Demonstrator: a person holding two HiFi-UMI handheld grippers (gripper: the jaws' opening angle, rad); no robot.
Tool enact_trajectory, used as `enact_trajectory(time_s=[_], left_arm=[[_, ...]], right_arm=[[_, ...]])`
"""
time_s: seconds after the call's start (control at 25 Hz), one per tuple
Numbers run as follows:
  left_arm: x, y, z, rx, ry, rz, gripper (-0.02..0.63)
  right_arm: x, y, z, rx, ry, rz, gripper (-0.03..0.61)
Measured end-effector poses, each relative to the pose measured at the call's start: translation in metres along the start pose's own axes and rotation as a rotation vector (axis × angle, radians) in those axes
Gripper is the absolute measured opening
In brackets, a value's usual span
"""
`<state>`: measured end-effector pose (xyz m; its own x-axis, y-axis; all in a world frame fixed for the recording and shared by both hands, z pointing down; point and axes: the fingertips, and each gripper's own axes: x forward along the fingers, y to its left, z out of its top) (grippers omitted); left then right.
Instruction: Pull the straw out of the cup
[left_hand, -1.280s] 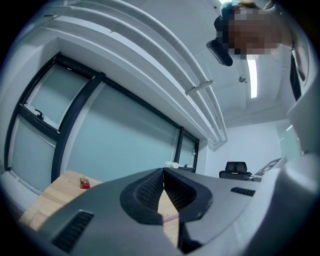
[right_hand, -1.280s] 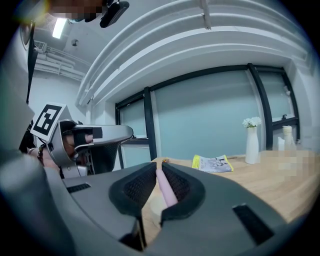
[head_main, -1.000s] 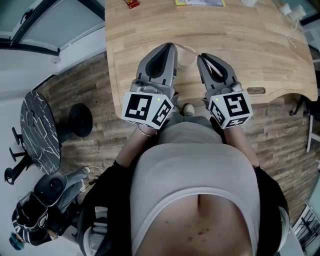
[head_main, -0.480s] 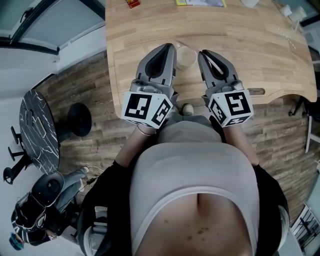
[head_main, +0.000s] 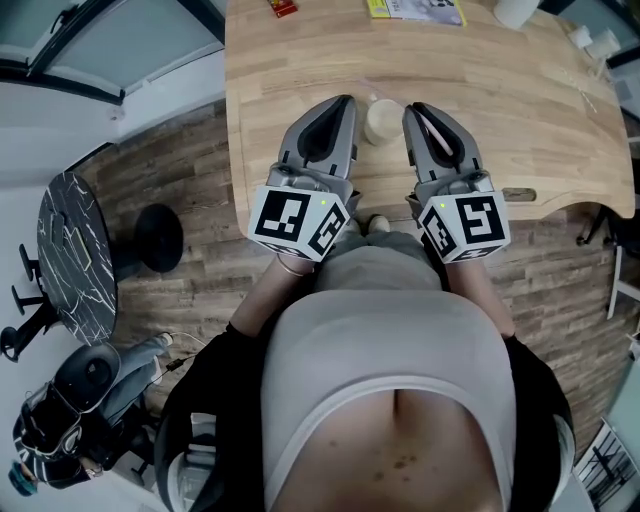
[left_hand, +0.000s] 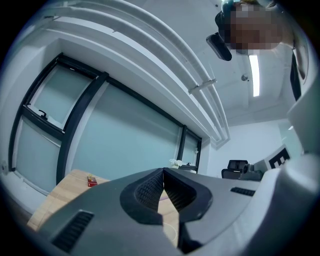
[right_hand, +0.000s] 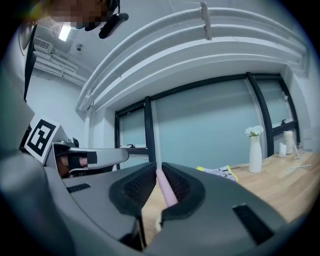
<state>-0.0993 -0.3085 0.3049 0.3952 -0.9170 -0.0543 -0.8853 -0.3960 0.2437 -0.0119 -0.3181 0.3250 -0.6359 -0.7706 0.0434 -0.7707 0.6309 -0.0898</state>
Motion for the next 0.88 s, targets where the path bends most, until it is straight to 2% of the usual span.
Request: enact_trajectory(time_s=[0.48,0.88], left_arm=[[-0.021,0.020,-0.003,-0.008,0.008,-0.011,0.005],[-0.020,0.007,-0.008,-0.008,0.019,-0.054,0.005]], right_arm=[[0.008,0.029,-0.006,0.007,-0.019,-0.009,0.052],[-0.009,0.026,-0.008,0.009,-0.033,-0.054,0.052]])
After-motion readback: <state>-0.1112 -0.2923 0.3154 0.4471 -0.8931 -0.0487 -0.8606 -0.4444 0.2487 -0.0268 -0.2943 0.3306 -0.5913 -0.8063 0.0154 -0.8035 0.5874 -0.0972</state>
